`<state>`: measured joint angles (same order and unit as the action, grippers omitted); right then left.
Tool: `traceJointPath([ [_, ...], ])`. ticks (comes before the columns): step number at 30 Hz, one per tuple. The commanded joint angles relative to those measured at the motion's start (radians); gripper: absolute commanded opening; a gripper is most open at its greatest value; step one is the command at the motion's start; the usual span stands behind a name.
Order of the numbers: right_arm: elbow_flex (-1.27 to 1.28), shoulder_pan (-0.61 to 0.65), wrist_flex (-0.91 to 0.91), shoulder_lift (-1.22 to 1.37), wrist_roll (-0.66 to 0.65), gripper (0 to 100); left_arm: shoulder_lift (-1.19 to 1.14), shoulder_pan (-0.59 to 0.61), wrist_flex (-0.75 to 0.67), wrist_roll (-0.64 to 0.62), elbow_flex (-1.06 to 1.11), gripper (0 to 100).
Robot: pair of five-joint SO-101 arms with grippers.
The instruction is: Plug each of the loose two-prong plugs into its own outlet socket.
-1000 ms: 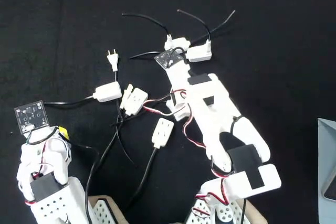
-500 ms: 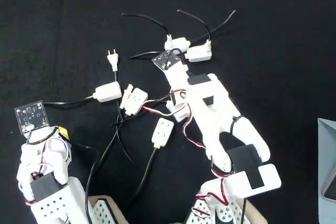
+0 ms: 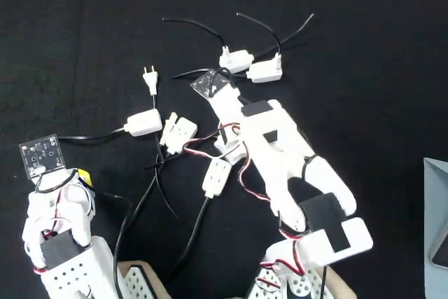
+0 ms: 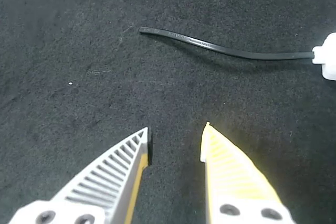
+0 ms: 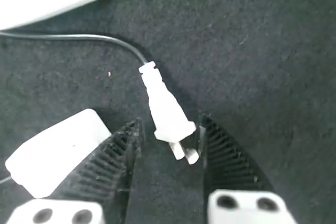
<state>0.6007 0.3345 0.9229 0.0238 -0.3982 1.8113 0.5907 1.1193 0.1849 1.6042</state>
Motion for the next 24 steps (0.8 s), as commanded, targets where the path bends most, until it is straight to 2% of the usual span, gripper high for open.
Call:
traceJointPath([
  [1,-0.097,0.011,-0.032,0.036,-0.002,16.2,0.008,-0.001,-0.021,0.014,-0.007,17],
  [14,-0.151,0.014,-0.029,0.107,-0.009,16.2,0.008,-0.024,-0.023,0.014,0.002,17],
  [24,-0.159,0.008,0.012,0.151,-0.063,1.1,0.008,-0.022,-0.023,0.014,0.002,17],
])
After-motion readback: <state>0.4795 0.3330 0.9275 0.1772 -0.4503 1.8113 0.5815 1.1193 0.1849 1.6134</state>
